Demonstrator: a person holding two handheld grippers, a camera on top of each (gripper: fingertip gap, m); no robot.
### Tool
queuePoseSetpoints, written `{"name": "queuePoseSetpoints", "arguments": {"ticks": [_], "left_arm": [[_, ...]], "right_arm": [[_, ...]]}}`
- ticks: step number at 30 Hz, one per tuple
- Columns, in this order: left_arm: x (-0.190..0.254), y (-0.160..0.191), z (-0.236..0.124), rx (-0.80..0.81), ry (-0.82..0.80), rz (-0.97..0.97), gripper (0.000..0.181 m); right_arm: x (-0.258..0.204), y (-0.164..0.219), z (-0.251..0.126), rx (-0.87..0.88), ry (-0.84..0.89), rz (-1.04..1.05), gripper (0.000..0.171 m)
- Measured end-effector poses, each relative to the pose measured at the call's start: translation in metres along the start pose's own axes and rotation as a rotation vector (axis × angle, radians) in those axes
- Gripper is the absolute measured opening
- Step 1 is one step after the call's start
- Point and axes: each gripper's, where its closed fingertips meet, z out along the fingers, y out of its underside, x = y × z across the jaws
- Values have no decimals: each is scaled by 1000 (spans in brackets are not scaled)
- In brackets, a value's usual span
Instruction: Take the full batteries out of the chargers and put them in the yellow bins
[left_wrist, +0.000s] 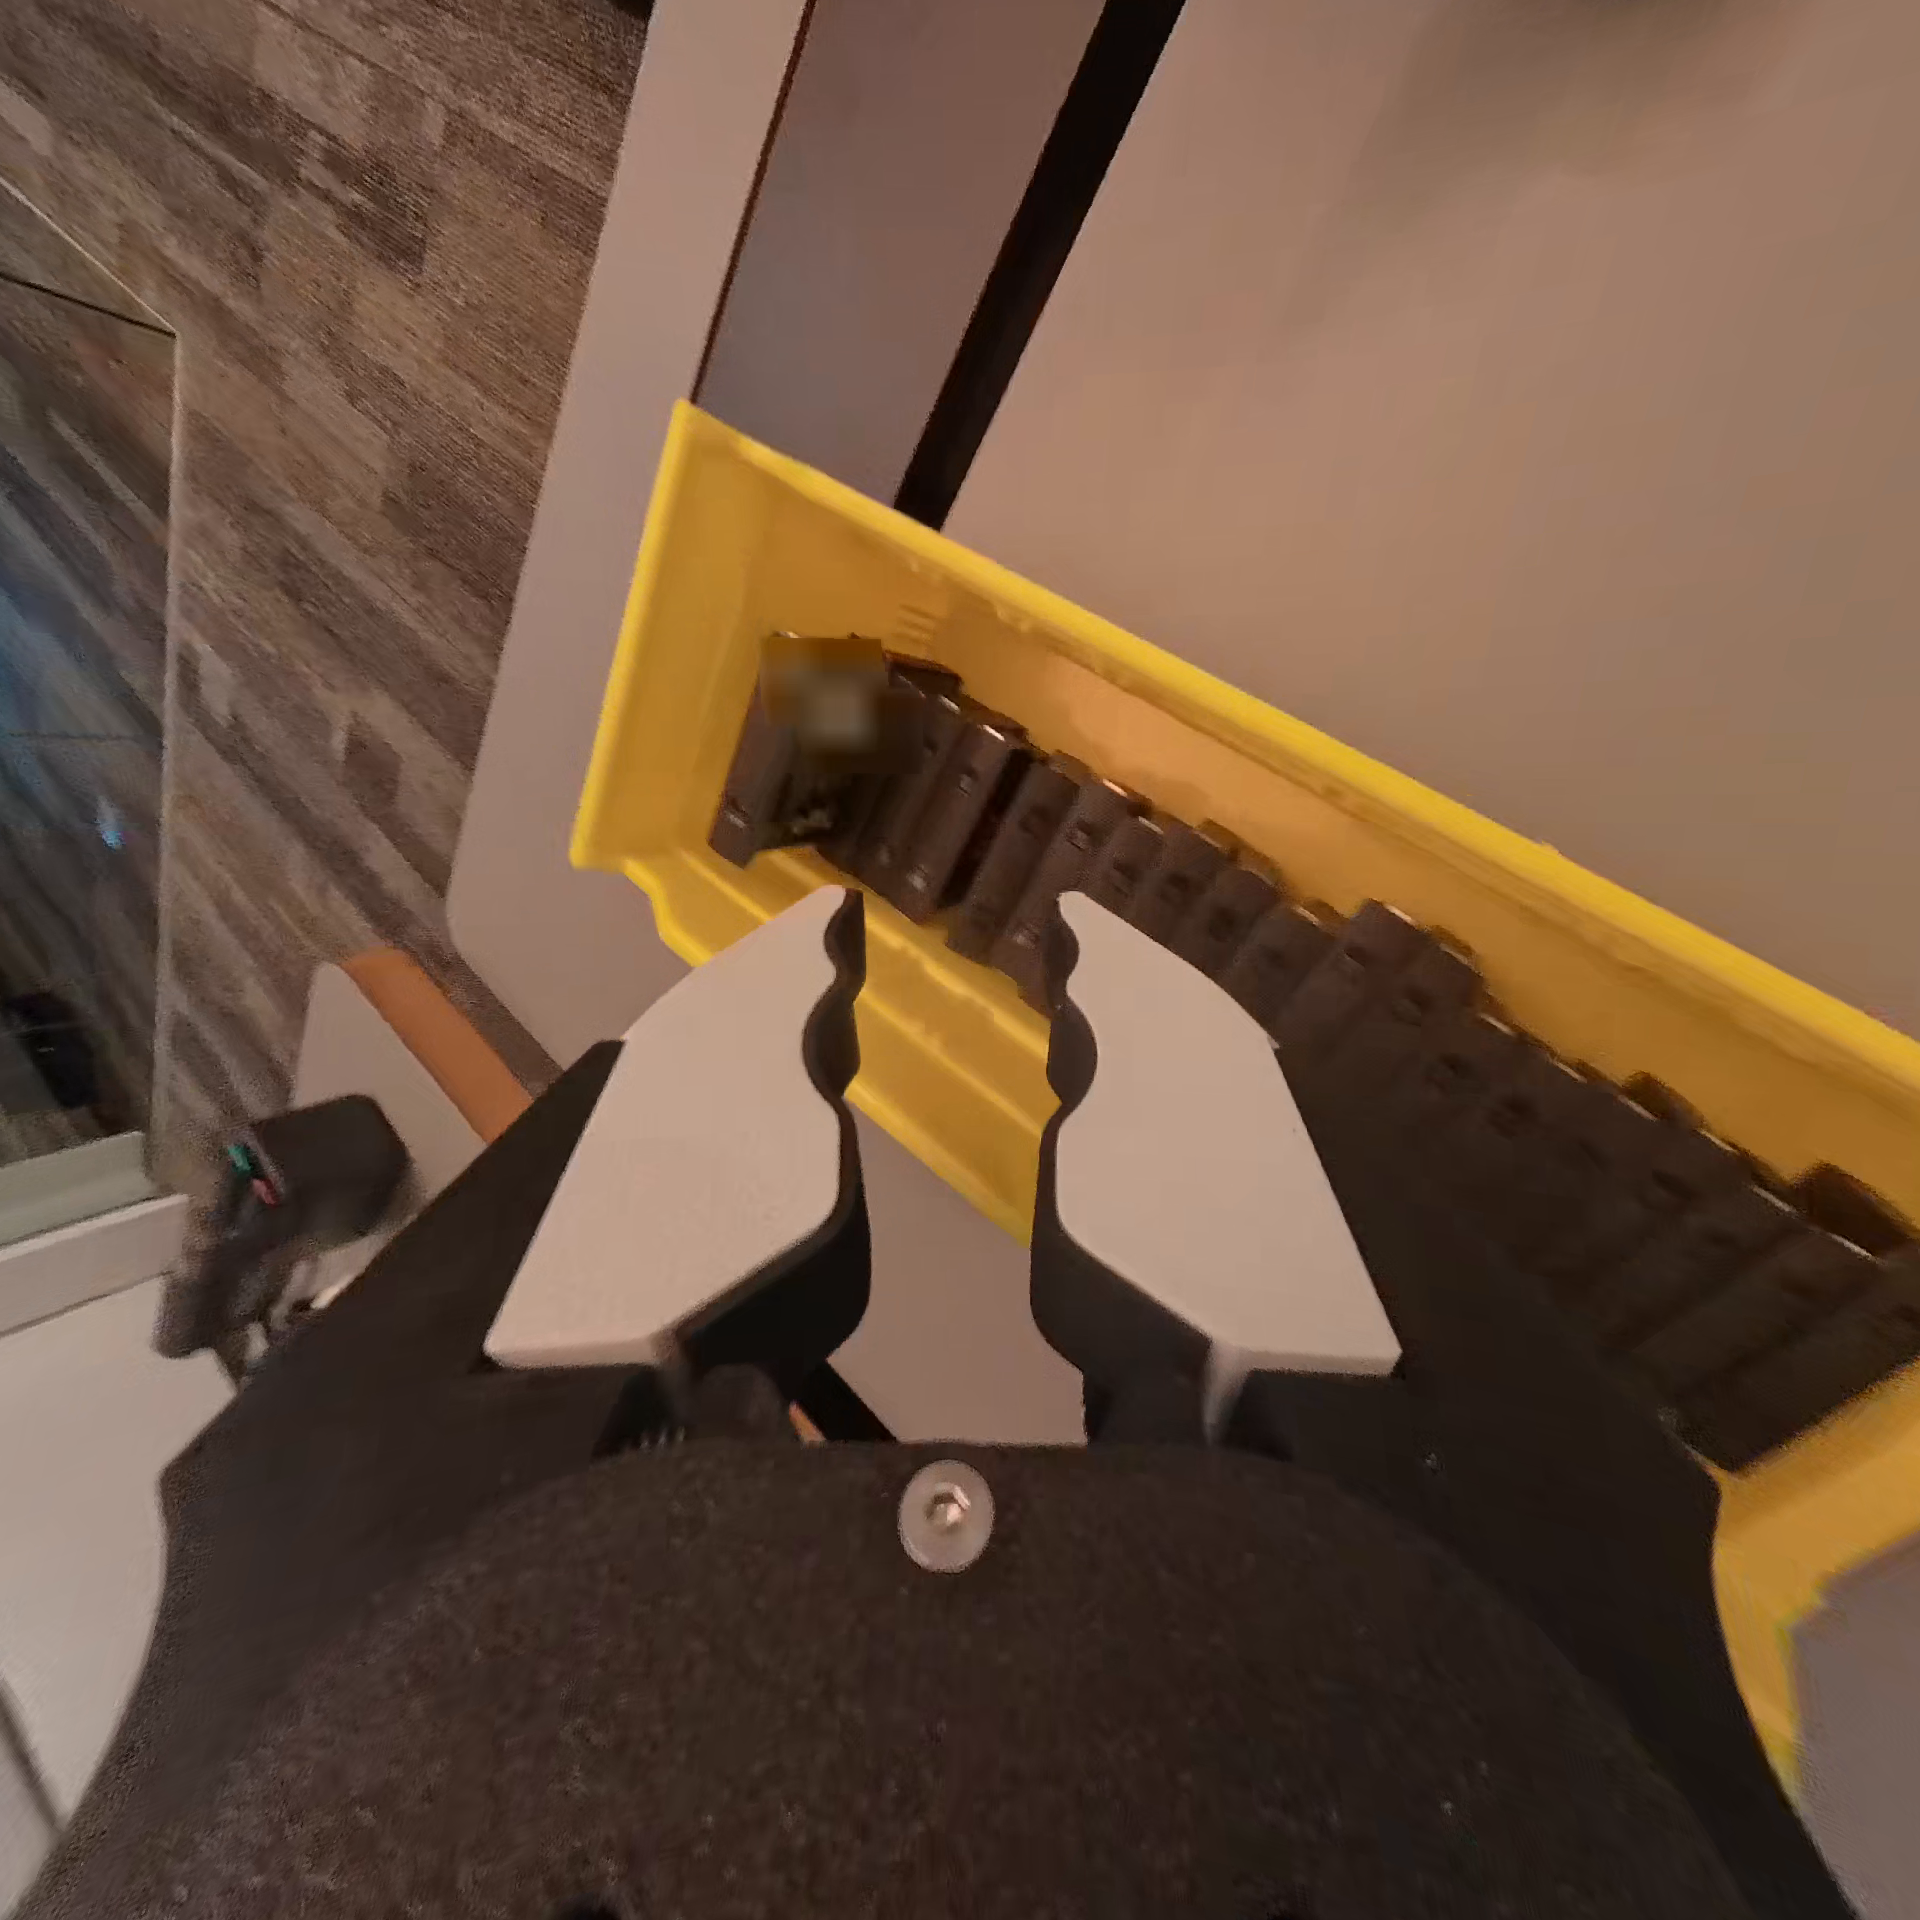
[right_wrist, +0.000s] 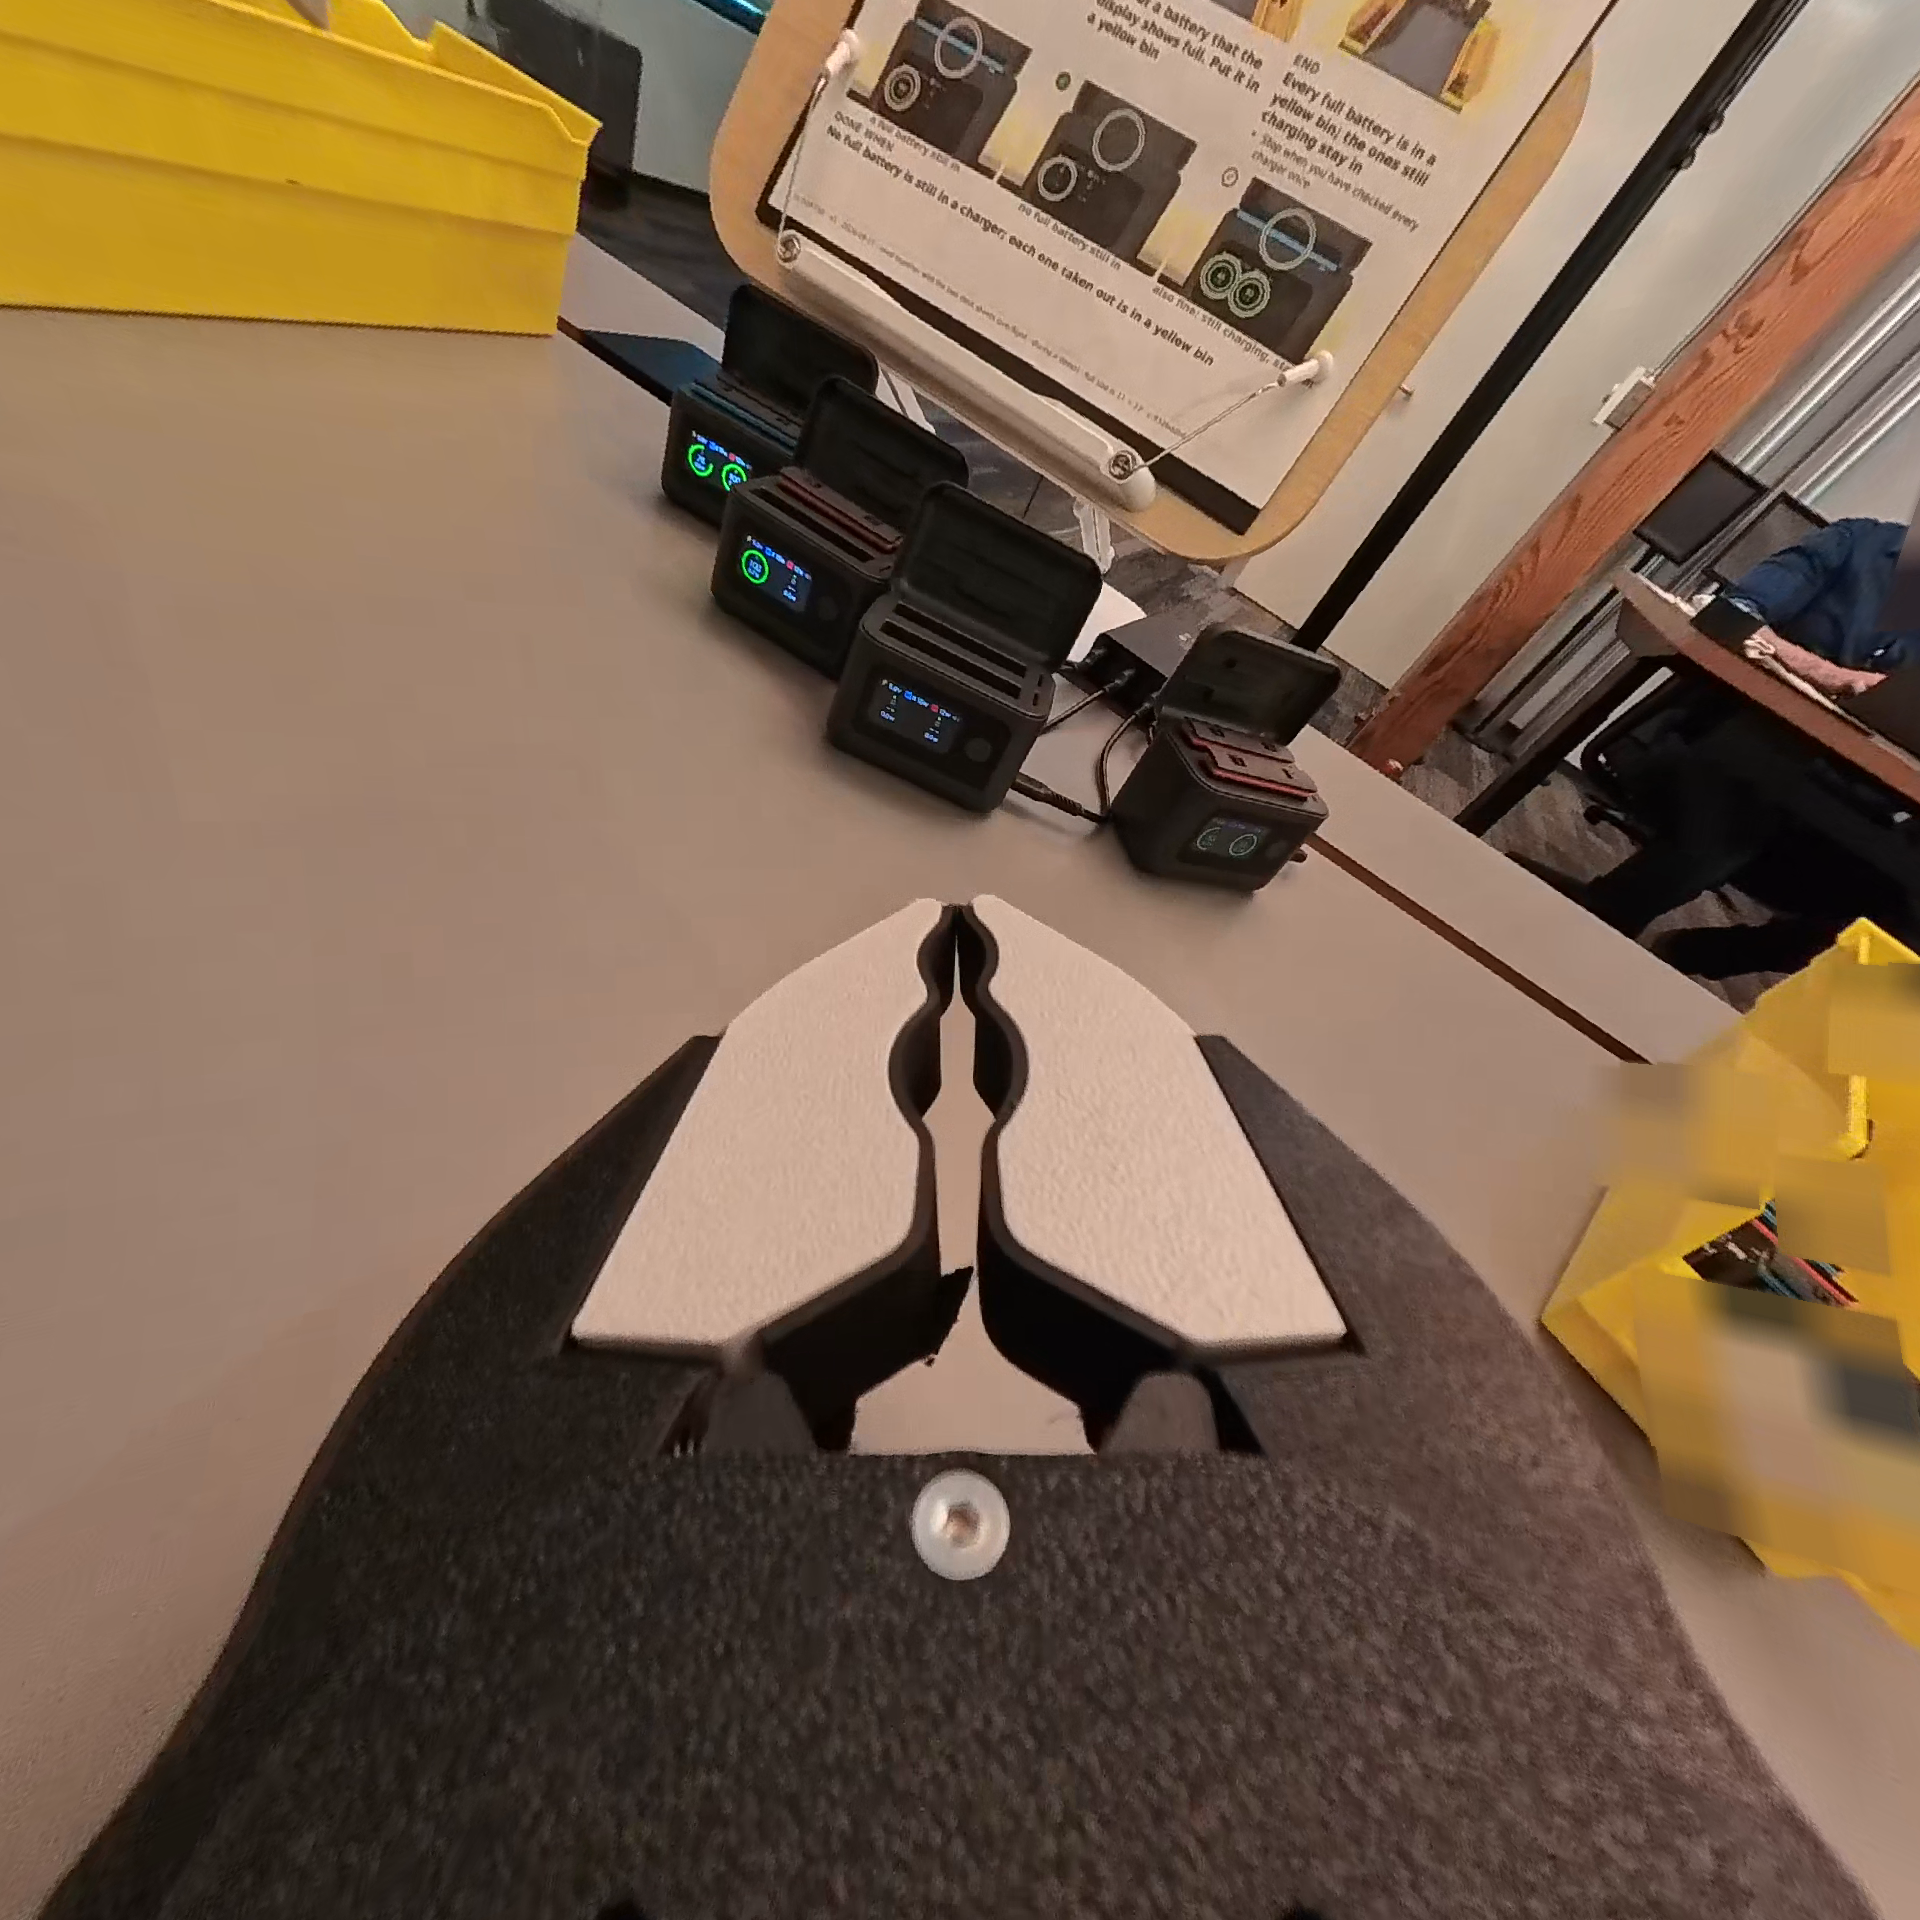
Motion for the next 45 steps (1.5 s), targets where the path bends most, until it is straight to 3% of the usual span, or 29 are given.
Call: {"name": "queuePoseSetpoints", "arguments": {"ticks": [6,18,25,34,45], "left_arm": [[-26,-13,37,-77,-127,194,38],[-43,-3,76,-209,-169,356,31],[-46,-5,66,-162,-172,418,15],[-48,-5,59,-149,-242,474,8],[-53,-7,28,-37,-309,410,6]], "right_arm": [[3,4,-1,-15,2,10,0],[4,8,-3,-25,-9,17,0],[4,8,-4,-25,-16,17,0],[4,9,-4,-26,-13,13,0],[2,8,-4,-25,-19,4,0]]}}
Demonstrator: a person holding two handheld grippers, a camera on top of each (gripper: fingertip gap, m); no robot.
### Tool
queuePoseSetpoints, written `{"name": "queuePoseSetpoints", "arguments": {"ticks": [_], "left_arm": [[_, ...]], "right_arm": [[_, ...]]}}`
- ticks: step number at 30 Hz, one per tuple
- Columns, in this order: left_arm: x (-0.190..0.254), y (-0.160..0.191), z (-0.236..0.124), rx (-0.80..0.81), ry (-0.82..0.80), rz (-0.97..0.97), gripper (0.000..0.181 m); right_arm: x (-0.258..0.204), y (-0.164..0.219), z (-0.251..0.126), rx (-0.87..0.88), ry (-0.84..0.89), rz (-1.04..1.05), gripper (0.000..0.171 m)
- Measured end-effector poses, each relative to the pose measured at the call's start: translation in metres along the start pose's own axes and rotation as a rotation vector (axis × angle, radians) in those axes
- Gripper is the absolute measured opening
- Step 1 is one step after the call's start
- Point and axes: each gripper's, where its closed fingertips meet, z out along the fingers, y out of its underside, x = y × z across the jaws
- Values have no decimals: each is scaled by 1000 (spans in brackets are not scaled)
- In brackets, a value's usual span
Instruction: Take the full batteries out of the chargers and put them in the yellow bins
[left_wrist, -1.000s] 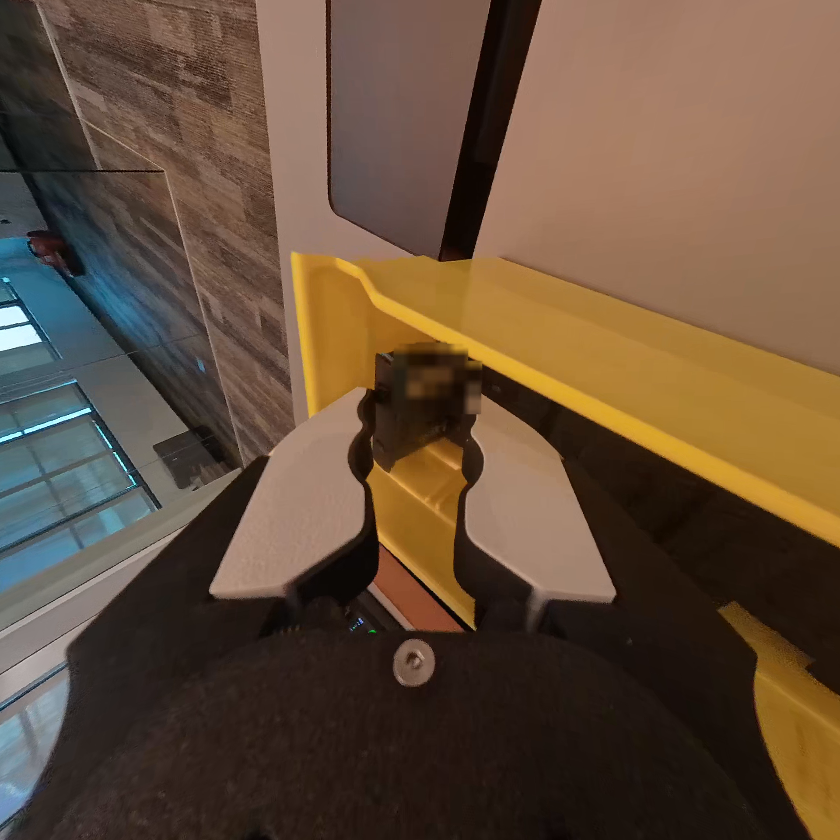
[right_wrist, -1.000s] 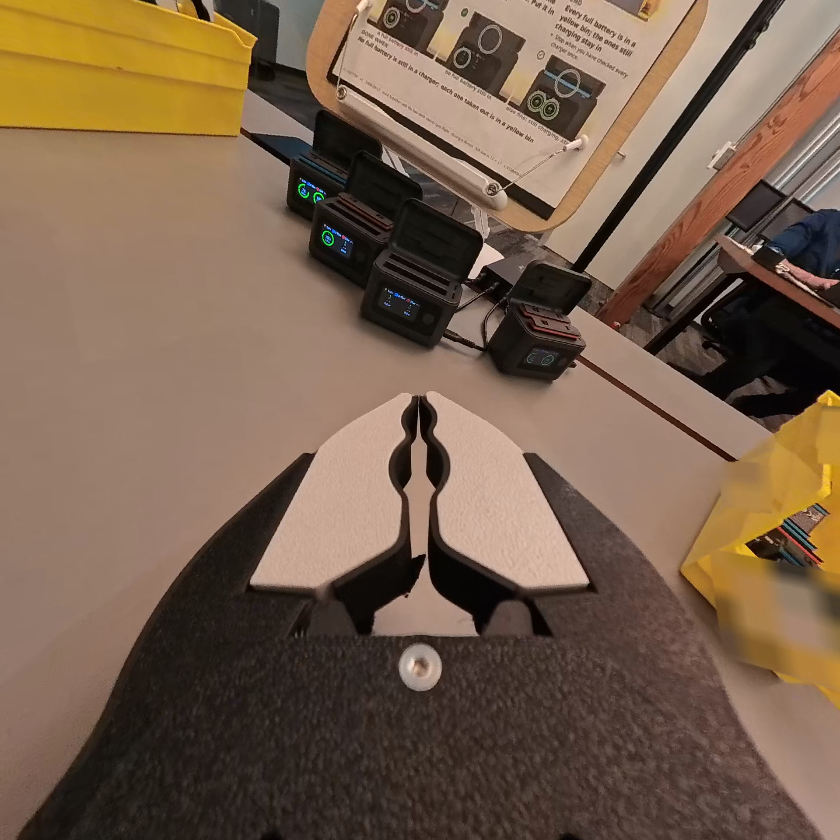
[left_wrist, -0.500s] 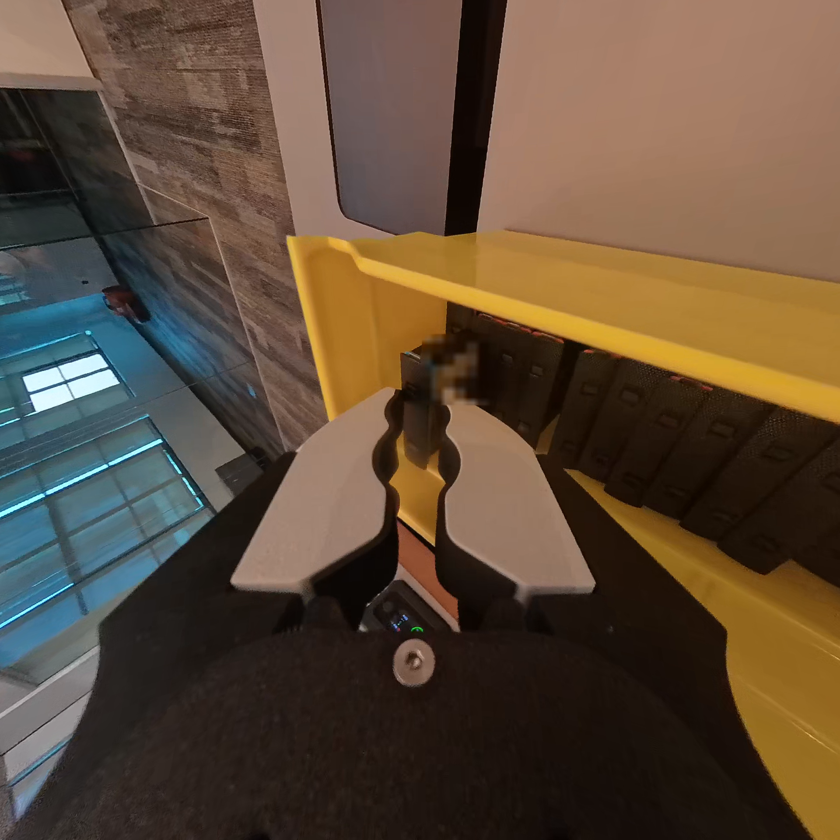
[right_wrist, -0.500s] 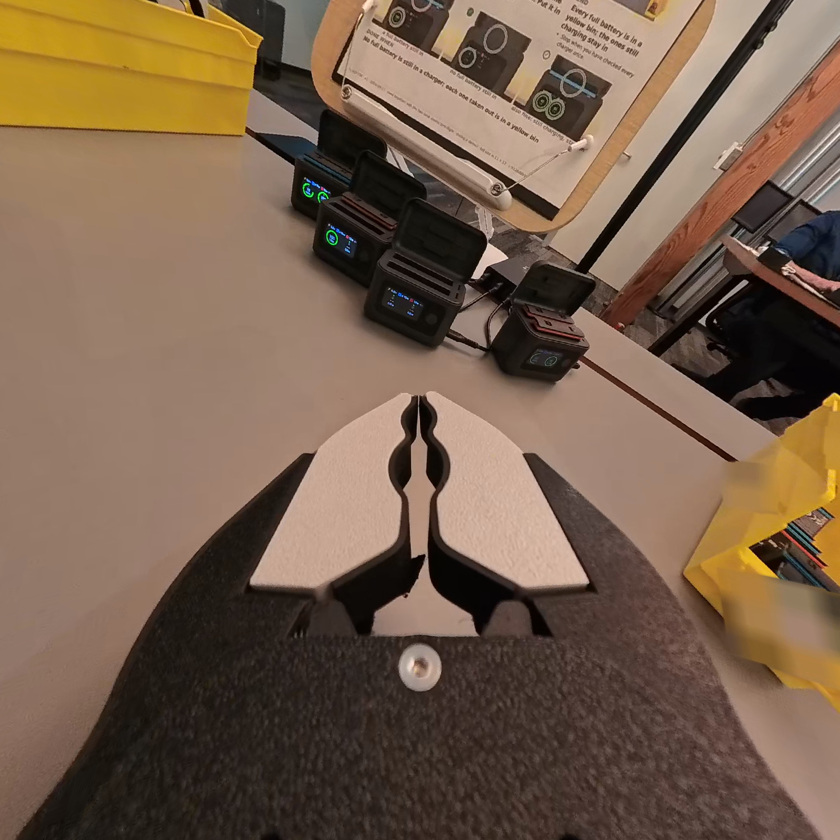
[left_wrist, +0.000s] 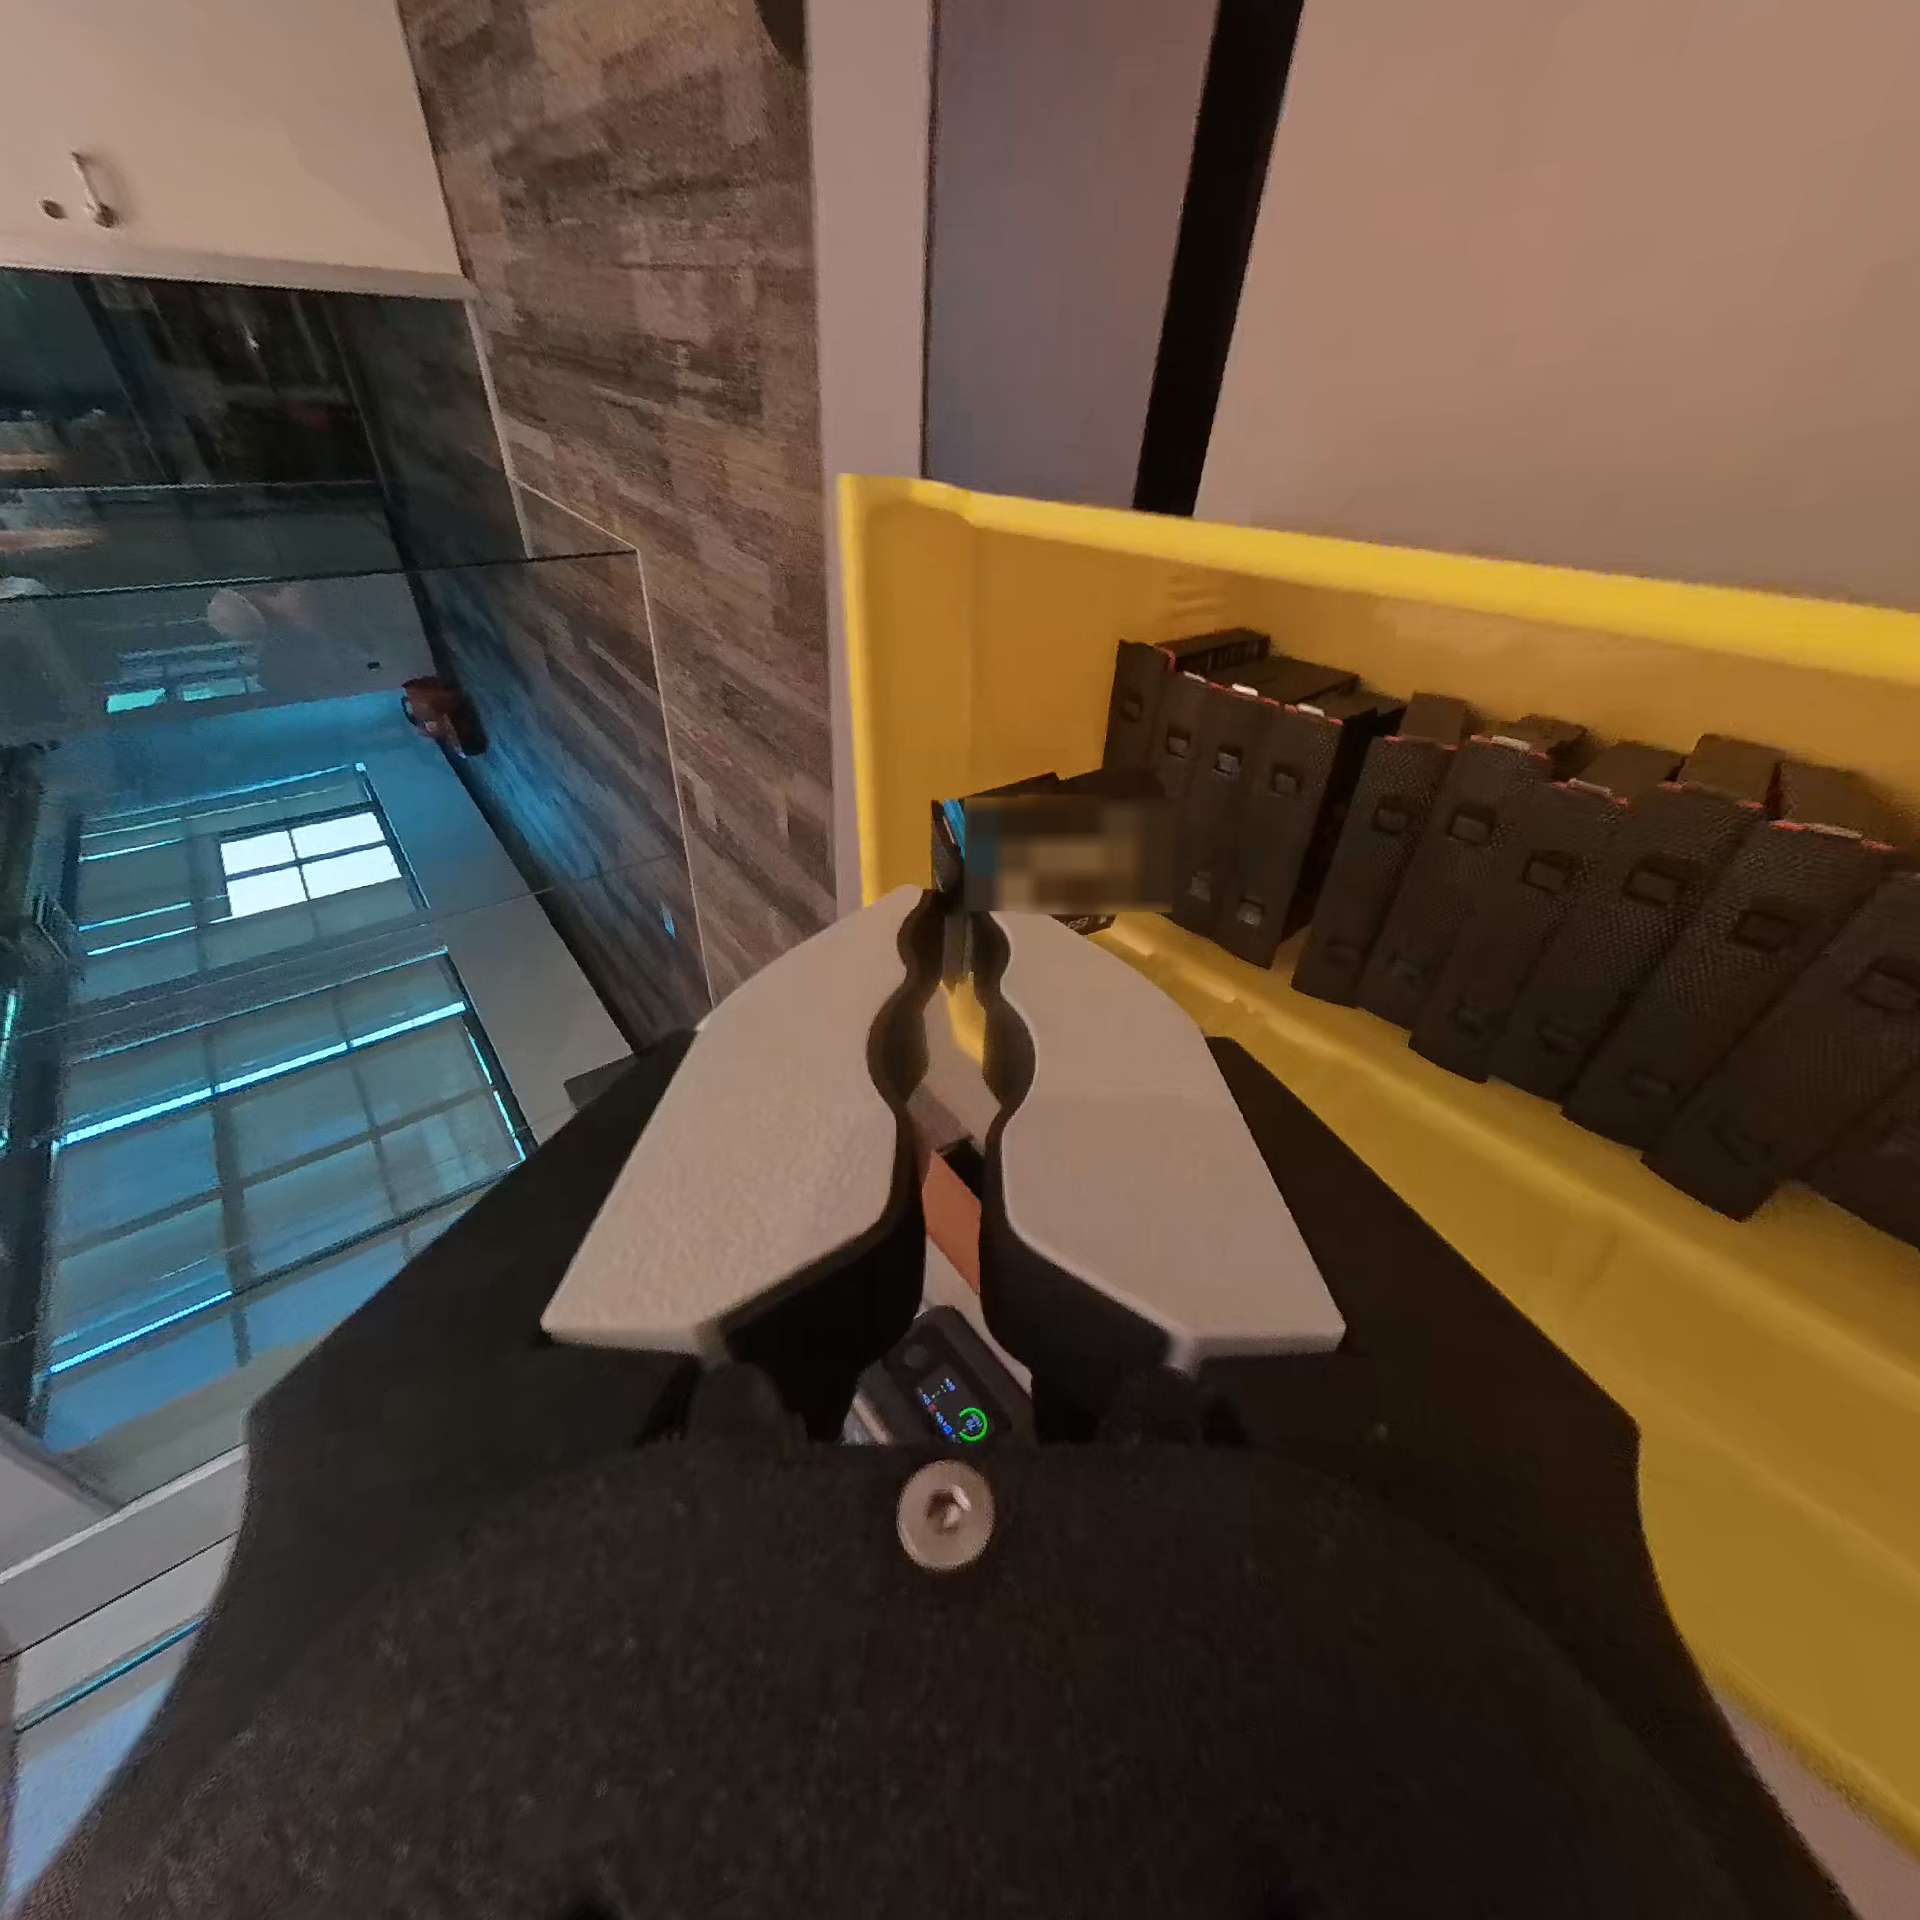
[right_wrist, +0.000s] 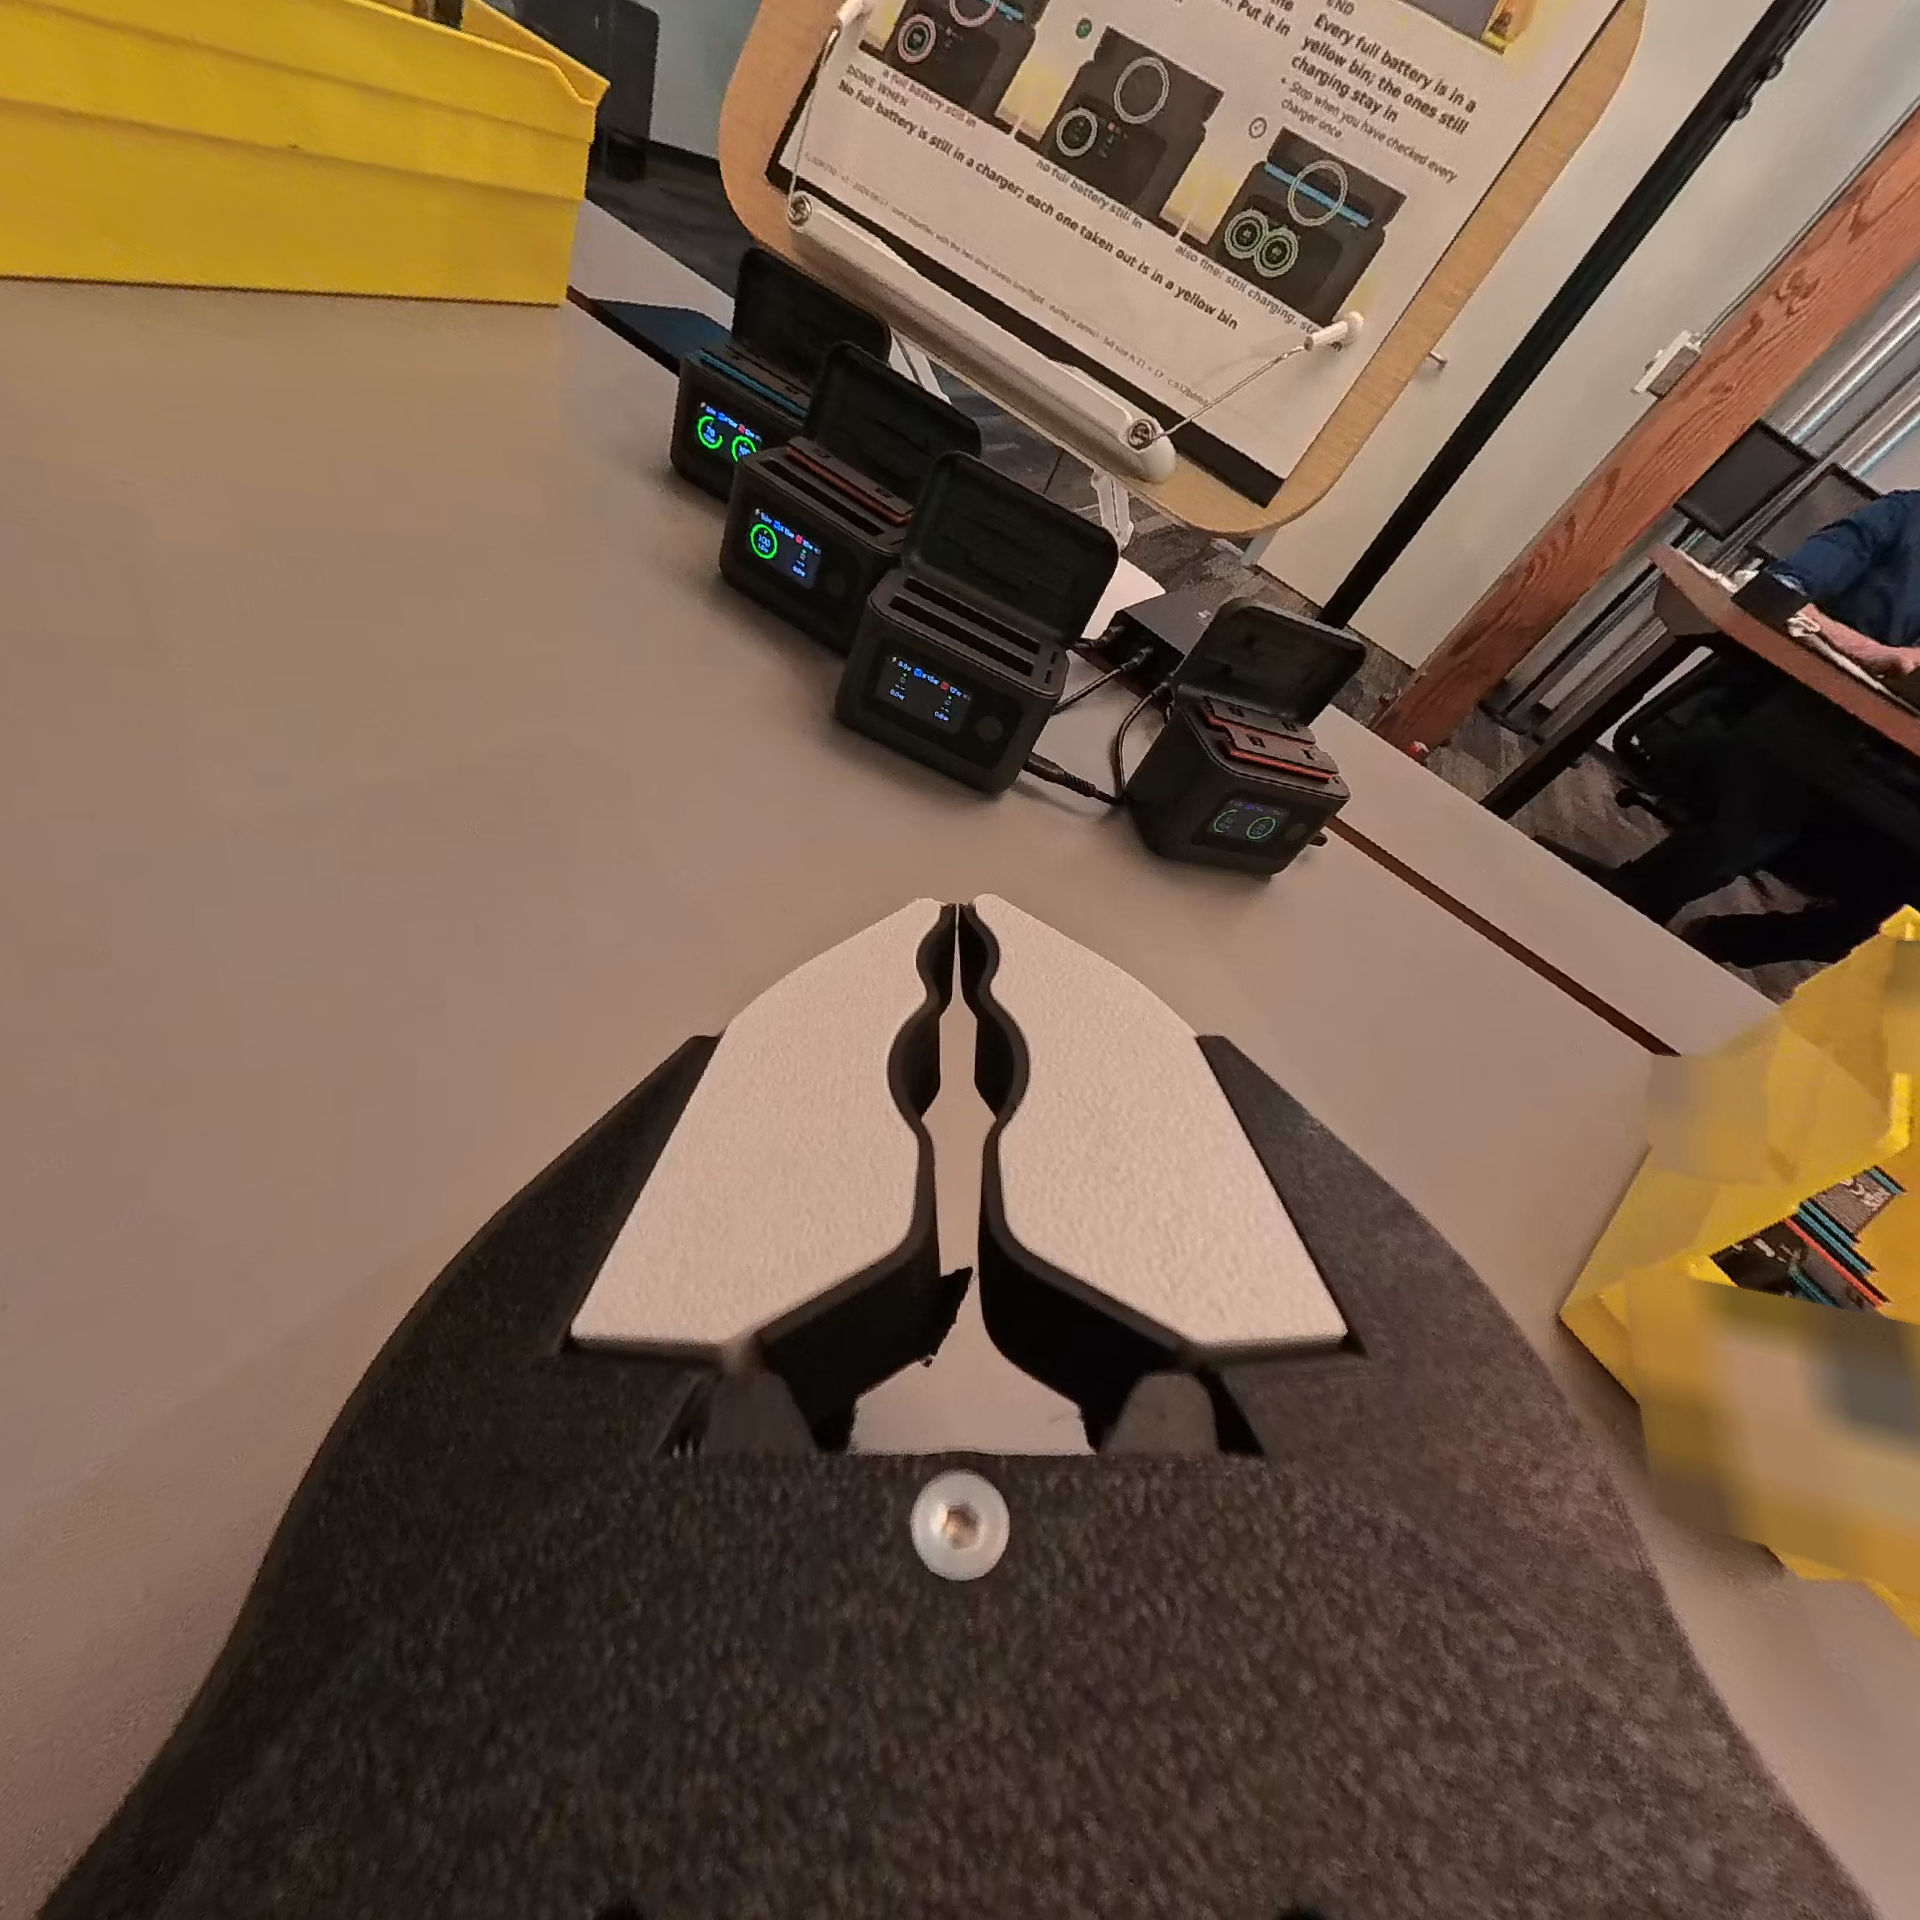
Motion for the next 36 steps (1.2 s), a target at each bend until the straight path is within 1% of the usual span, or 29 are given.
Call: {"name": "queuePoseSetpoints", "arguments": {"ticks": [3,6,9,11,14,17,22,24,25,26,27,29,31,36], "left_arm": [[-10,-6,-19,74,-49,-55,6],[-21,-18,-48,175,-105,-110,6],[-26,-43,-86,306,-145,-163,6],[-26,-66,-114,394,-165,-173,5],[-16,-110,-154,526,-177,-181,5],[6,-165,-193,687,-162,-196,5],[66,-269,-252,954,-95,-174,5],[93,-307,-270,1041,-41,-158,6],[106,-323,-277,1074,-18,-146,5],[117,-336,-282,1098,-5,-129,5],[126,-346,-286,1118,5,-119,5],[138,-360,-289,1143,31,-106,5],[142,-366,-288,1153,34,-103,5],[144,-369,-286,1178,63,-135,6]], "right_arm": [[-1,-1,0,2,-1,-4,0],[-1,-1,0,4,-3,-9,0],[-6,-2,2,7,-17,-15,2],[-11,-6,4,16,-40,-12,4],[-23,-18,5,48,-81,-2,9],[-33,-36,3,87,-97,-7,14],[-60,-85,14,148,-125,24,43],[-61,-103,23,176,-96,36,57],[-58,-108,27,182,-76,54,60],[-54,-109,30,178,-58,69,57],[-52,-108,33,172,-47,71,45],[-42,-105,31,188,9,44,13],[-35,-100,30,195,45,19,11],[-32,-98,29,203,32,46,10]]}}
